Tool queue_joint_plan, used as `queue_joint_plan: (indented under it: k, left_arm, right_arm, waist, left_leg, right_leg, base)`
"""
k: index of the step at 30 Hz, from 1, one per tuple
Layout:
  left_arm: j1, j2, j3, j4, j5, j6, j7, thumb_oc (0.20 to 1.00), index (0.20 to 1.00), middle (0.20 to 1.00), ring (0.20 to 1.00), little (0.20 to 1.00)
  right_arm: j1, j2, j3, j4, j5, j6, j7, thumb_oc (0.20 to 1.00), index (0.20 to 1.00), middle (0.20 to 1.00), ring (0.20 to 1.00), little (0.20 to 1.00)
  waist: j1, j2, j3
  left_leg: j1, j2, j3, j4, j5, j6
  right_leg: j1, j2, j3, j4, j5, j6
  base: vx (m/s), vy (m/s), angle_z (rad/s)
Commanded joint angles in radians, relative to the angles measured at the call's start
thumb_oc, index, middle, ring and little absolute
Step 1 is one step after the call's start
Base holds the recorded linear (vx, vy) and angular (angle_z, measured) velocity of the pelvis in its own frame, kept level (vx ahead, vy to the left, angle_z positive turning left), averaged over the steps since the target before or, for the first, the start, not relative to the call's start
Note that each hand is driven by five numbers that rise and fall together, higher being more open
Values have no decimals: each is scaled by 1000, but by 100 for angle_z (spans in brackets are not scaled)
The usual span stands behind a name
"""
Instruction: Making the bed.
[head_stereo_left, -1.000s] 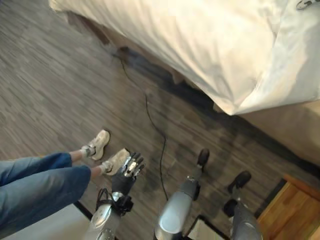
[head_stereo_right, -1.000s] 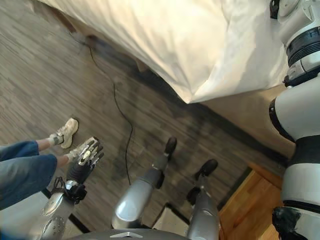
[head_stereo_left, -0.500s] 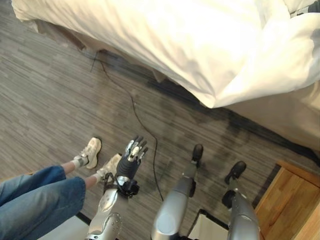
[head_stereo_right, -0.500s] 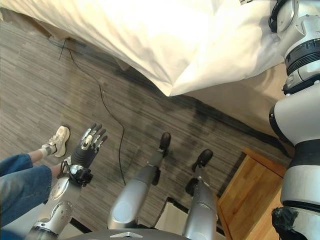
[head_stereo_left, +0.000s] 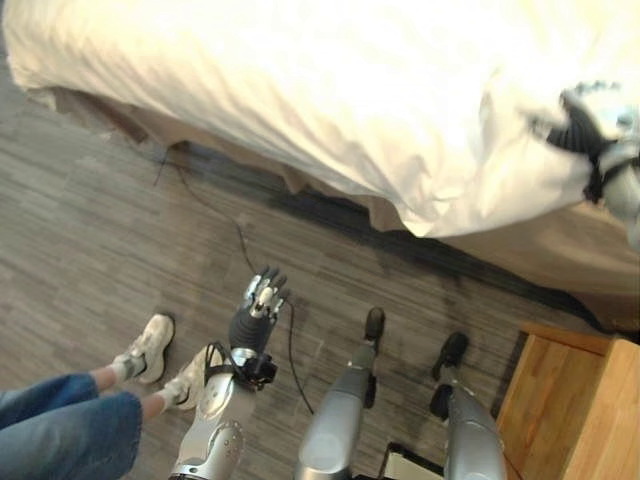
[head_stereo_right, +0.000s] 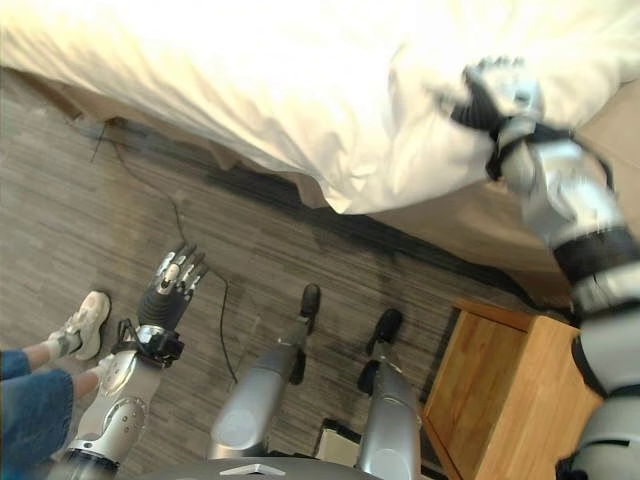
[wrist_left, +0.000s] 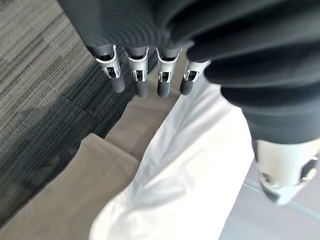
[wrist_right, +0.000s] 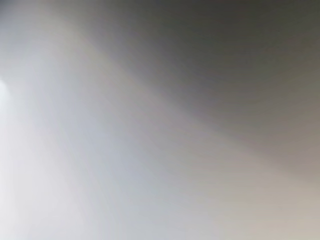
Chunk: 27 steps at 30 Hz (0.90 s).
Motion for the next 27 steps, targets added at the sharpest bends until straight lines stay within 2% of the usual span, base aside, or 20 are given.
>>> queue_joint_plan:
  k: [1, 4, 5, 6, 8, 11, 15, 18, 21, 22, 23, 25, 27]
  left_arm:
    - [0, -16, -15, 0, 21, -37, -8, 1000, 1000, 1000, 1000, 1000]
    - [16, 3, -28, -4, 22, -27, -20, 1000, 1000, 1000, 1000, 1000]
    - [21, 2, -34, -3, 17, -27, -24, 1000, 1000, 1000, 1000, 1000]
    - [18, -4, -43, 13, 8, -27, -25, 1000, 1000, 1000, 1000, 1000]
    - [16, -5, -43, 20, 8, -27, -26, 1000, 1000, 1000, 1000, 1000]
    - [5, 3, -49, 22, 22, -32, -36, 1000, 1000, 1000, 1000, 1000]
    - [-6, -15, -57, 30, 15, -36, -50, 1000, 1000, 1000, 1000, 1000]
    - [-12, -22, -64, 38, 24, -34, -57, 1000, 1000, 1000, 1000, 1000]
    - [-23, -25, -63, 48, 22, -28, -79, 1000, 1000, 1000, 1000, 1000]
    - [-21, -25, -64, 54, 17, -19, -98, 1000, 1000, 1000, 1000, 1000]
    - [-20, -25, -65, 54, 17, -19, -98, 1000, 1000, 1000, 1000, 1000]
    - [-3, -12, -69, 54, 8, -3, -143, 1000, 1000, 1000, 1000, 1000]
    - [0, -8, -69, 53, 4, 0, -150, 1000, 1000, 1000, 1000, 1000]
  right_arm:
    - [70, -39, 29, 144, -2, -15, 15, 200, 200, 200, 200, 200]
    - [107, 2, 91, 274, -58, -9, 41, 200, 200, 200, 200, 200]
    - [118, 44, 104, 327, -42, -8, 52, 200, 200, 200, 200, 200]
    - [115, 122, 158, 464, 6, -11, 95, 1000, 1000, 1000, 1000, 1000]
    - [97, 138, 182, 512, 18, -8, 103, 1000, 1000, 1000, 1000, 1000]
    - [65, 184, 271, 750, -15, 6, 134, 1000, 1000, 1000, 1000, 1000]
    - [84, 211, 247, 881, 10, 19, 166, 1000, 1000, 1000, 1000, 1000]
    - [105, 218, 234, 885, 36, 19, 178, 1000, 1000, 1000, 1000, 1000]
    - [205, 231, 207, 825, 100, 3, 240, 1000, 1000, 1000, 1000, 1000]
    - [284, 228, 199, 776, 135, -7, 301, 1000, 1000, 1000, 1000, 1000]
    - [288, 227, 197, 773, 135, -6, 303, 1000, 1000, 1000, 1000, 1000]
    - [410, 228, 172, 758, 208, -10, 404, 1000, 1000, 1000, 1000, 1000]
    - [433, 236, 154, 803, 217, -1, 406, 1000, 1000, 1000, 1000, 1000]
  waist:
    - [-40, 15, 22]
    - [-51, 28, 8]
    - [-55, 35, 4]
    - [-59, 48, -5]
    - [-62, 54, -10]
    - [-65, 80, -27]
    - [-82, 97, -45]
    - [-92, 94, -55]
    - [-115, 70, -84]
    - [-126, 50, -105]
    - [-126, 50, -106]
    - [-135, 15, -142]
    - [-135, 7, -158]
  left_leg:
    - [51, 2, -52, -67, 28, -53]
    - [66, -3, -43, -67, 27, -49]
    - [77, -8, -40, -67, 21, -48]
    - [89, -12, -36, -67, 19, -45]
    - [89, -15, -36, -67, 22, -43]
    - [110, -24, -32, -67, 19, -39]
    - [136, -34, -32, -67, 11, -32]
    - [153, -35, -29, -67, 5, -28]
    - [190, -28, -20, -67, -8, -25]
    - [213, -22, -16, -67, -16, -22]
    - [214, -23, -16, -67, -16, -22]
    - [259, -15, -17, -67, -32, -24]
    - [266, -13, -17, -67, -33, -23]
  right_leg:
    - [101, 12, 11, -52, -42, 44]
    - [118, 9, 20, -66, -37, 43]
    - [127, 7, 23, -66, -41, 44]
    - [136, 4, 27, -73, -37, 45]
    - [138, 3, 29, -77, -33, 44]
    - [154, -5, 36, -74, -38, 44]
    - [176, -17, 42, -69, -41, 46]
    - [192, -17, 49, -71, -42, 45]
    - [229, -11, 58, -82, -45, 44]
    - [258, -5, 58, -92, -48, 43]
    - [260, -5, 57, -93, -47, 44]
    - [320, 2, 46, -118, -53, 46]
    - [335, 5, 41, -131, -48, 48]
  base:
    - [-2, 35, -10]
    - [0, 35, -16]
    - [17, 44, -19]
    - [12, 37, -12]
    - [3, 37, -1]
    - [13, 56, 8]
    - [24, 44, 5]
    - [24, 4, -2]
    - [68, -29, -1]
    - [86, -47, -6]
    - [104, -68, -12]
    - [146, -94, -3]
    - [91, -54, 1]
